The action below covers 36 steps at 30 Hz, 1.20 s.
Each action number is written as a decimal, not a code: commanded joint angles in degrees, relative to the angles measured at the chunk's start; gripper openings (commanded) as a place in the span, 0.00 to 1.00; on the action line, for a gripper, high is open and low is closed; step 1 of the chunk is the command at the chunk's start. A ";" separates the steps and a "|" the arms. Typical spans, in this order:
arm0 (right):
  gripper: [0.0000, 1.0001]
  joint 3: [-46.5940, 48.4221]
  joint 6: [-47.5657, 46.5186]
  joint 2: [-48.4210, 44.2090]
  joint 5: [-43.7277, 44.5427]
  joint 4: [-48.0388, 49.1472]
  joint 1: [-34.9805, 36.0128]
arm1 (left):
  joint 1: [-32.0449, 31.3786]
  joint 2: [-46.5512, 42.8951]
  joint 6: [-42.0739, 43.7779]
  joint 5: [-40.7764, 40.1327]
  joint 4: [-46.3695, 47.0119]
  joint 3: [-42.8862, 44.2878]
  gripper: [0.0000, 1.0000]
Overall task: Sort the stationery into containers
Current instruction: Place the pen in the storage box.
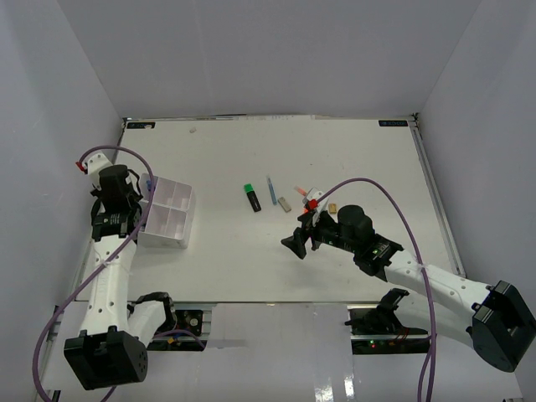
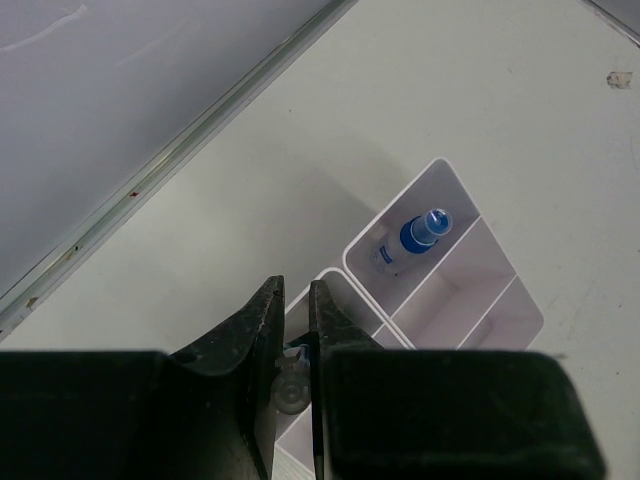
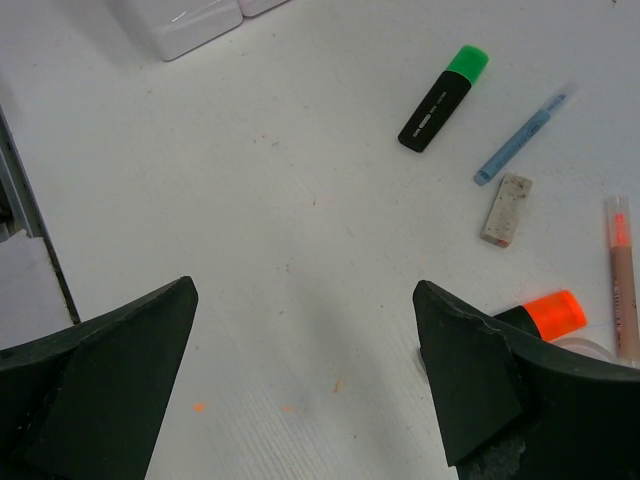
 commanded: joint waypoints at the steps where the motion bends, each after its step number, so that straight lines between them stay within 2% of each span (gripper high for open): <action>1: 0.95 -0.09 -0.49 -1.30 0.17 0.84 -0.08 | 0.56 -1.44 -0.18 -0.26 1.33 -1.34 0.00; 6: 0.95 -0.26 -0.58 -1.47 0.08 0.84 -0.08 | 0.47 -2.14 -0.62 -0.17 2.39 -2.84 0.01; 15: 0.95 -0.26 -0.66 -1.47 0.34 0.84 -0.16 | 0.56 -3.28 -3.08 0.79 3.27 -6.26 0.10; 19: 0.94 -0.44 -0.66 -1.82 0.61 0.84 -0.08 | 0.47 -3.46 -3.61 1.32 3.27 -6.71 0.18; 23: 0.94 -0.35 -0.66 -1.74 0.26 0.84 -0.08 | 0.56 -3.81 -3.78 1.41 2.83 -6.97 0.32; 32: 0.94 -0.26 -0.58 -2.17 0.17 0.84 -0.08 | 0.56 -4.16 -4.57 2.55 1.34 -6.97 0.50; 36: 0.94 -0.26 -0.58 -2.26 0.17 0.84 -0.16 | 0.56 -4.17 -5.19 3.43 0.28 -6.01 0.62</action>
